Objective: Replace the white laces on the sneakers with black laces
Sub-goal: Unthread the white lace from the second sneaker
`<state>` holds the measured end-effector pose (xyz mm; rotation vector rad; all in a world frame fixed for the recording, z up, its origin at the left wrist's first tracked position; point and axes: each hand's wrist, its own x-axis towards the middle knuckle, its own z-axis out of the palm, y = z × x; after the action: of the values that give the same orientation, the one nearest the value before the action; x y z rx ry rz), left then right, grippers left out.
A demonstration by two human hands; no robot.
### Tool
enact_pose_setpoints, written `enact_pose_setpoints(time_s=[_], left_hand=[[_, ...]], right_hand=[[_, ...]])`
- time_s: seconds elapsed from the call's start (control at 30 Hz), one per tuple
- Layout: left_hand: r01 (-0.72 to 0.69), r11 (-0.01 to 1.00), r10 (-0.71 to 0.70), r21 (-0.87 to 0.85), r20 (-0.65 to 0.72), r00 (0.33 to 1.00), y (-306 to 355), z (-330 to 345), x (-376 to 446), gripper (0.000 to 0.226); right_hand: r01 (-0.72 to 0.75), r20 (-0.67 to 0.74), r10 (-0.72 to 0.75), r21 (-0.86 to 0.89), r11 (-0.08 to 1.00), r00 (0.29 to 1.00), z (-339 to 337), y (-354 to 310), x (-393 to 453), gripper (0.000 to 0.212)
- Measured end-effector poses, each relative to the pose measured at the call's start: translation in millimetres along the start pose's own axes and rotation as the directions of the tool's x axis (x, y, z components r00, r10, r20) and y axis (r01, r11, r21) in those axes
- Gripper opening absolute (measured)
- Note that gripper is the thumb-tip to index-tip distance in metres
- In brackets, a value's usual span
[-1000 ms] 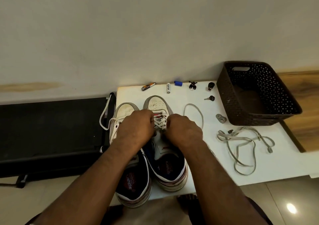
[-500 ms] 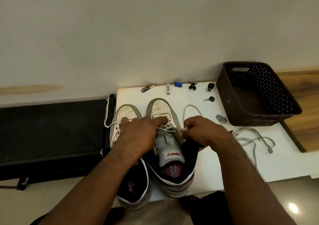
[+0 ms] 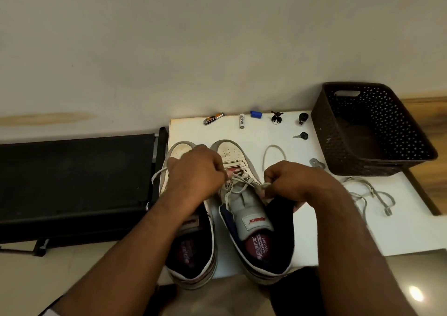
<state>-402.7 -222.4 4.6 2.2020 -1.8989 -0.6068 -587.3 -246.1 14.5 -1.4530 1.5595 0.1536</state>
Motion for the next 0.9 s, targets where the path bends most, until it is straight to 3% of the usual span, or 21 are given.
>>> enact_pose_setpoints(time_s=[0.07, 0.13, 0.2, 0.27, 0.33, 0.47, 0.53, 0.63, 0.73, 0.83, 0.9], left_hand=[[0.000, 0.998, -0.001, -0.057, -0.020, 1.000, -7.9, -2.4, 2.6, 0.019], [-0.099, 0.993, 0.098, -0.059, -0.019, 0.995, -9.1, -1.5, 1.9, 0.016], [-0.177, 0.982, 0.181, -0.059, 0.074, 0.981, -6.1, 1.0, 1.0, 0.030], [-0.168, 0.986, 0.169, -0.021, 0.186, 0.968, -2.6, 3.1, 2.0, 0.034], [-0.136, 0.991, 0.137, -0.015, 0.207, 0.969, 0.0, 5.0, 3.5, 0.029], [-0.140, 0.989, 0.146, -0.047, 0.166, 0.975, 4.0, 7.4, 5.0, 0.014], [-0.115, 0.982, 0.130, -0.148, 0.095, 0.987, -0.4, 4.3, 6.6, 0.004], [0.002, 0.951, -0.025, -0.310, -0.071, 0.997, -15.4, -3.0, 8.7, 0.007], [-0.024, 0.993, 0.006, -0.119, -0.150, 0.989, -23.1, 1.5, 5.1, 0.014], [-0.146, 0.984, 0.153, -0.105, 0.059, 0.986, -13.3, 7.4, 6.1, 0.040], [-0.132, 0.983, 0.157, -0.131, 0.210, 0.965, -7.1, 7.0, 10.3, 0.041]], right_hand=[[0.014, -0.008, -0.014, -0.001, 1.000, 1.000, -0.7, 0.1, 1.0, 0.013], [0.025, -0.015, -0.026, -0.030, 0.999, 1.000, 1.5, -1.7, 3.0, 0.011], [0.029, -0.014, -0.030, -0.057, 0.998, 0.999, 4.4, -4.0, 4.1, 0.011], [0.035, -0.013, -0.036, -0.073, 0.997, 0.999, 5.4, -5.4, 4.4, 0.013], [0.039, -0.015, -0.041, -0.077, 0.996, 0.999, 5.0, -5.9, 4.0, 0.013], [0.036, -0.009, -0.036, -0.066, 0.997, 0.999, 5.0, -4.9, 4.4, 0.013], [0.031, -0.007, -0.031, -0.038, 0.999, 0.999, 4.6, -4.8, 4.7, 0.014], [0.050, -0.011, -0.050, -0.035, 0.998, 0.999, 3.7, -4.1, 5.3, 0.016], [0.070, -0.015, -0.071, -0.081, 0.994, 0.997, 3.8, -3.9, 6.2, 0.021], [0.079, -0.011, -0.081, -0.114, 0.990, 0.997, 4.3, -4.8, 6.1, 0.018], [0.089, -0.011, -0.091, -0.136, 0.987, 0.996, 4.5, -6.2, 6.0, 0.017]])
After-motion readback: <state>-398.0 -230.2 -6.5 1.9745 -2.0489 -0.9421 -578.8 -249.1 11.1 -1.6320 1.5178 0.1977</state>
